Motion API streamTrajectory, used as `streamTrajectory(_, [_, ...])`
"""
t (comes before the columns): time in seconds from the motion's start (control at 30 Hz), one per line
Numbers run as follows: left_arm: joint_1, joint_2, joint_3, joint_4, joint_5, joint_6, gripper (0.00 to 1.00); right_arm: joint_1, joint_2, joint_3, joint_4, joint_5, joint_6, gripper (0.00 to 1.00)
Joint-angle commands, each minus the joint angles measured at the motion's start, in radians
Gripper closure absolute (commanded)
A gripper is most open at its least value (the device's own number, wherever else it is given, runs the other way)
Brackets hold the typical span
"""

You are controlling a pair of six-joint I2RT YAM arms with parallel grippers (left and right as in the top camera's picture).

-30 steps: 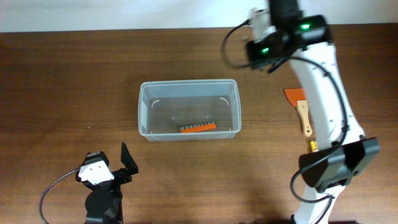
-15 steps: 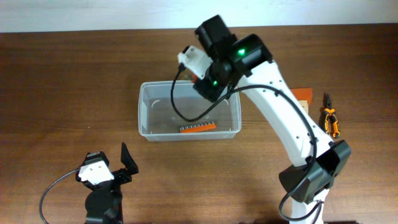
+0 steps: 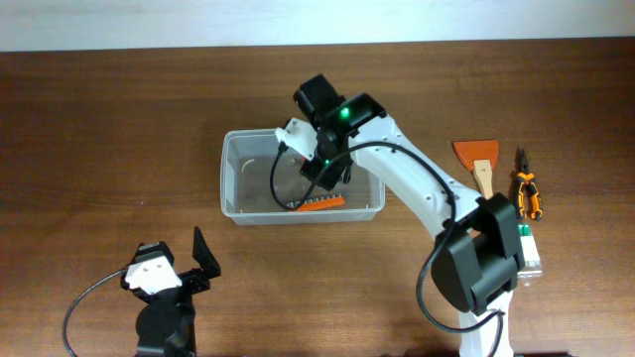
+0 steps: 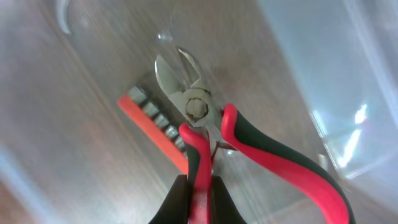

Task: Pack container
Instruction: 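Carry the red pliers into the container and open the gripper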

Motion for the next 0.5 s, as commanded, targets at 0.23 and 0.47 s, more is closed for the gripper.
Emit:
streamTrajectory(0.23, [-0.003, -0.006, -0.003, -0.002, -0.003, 0.009, 0.01, 0.009, -0.002, -0.143, 0.104, -0.014, -0.007, 0.92])
streamTrajectory(0.47, [-0.003, -0.006, -0.003, -0.002, -0.003, 0.009, 0.01, 0.009, -0.002, -0.143, 0.104, -0.013, -0.002, 0.55])
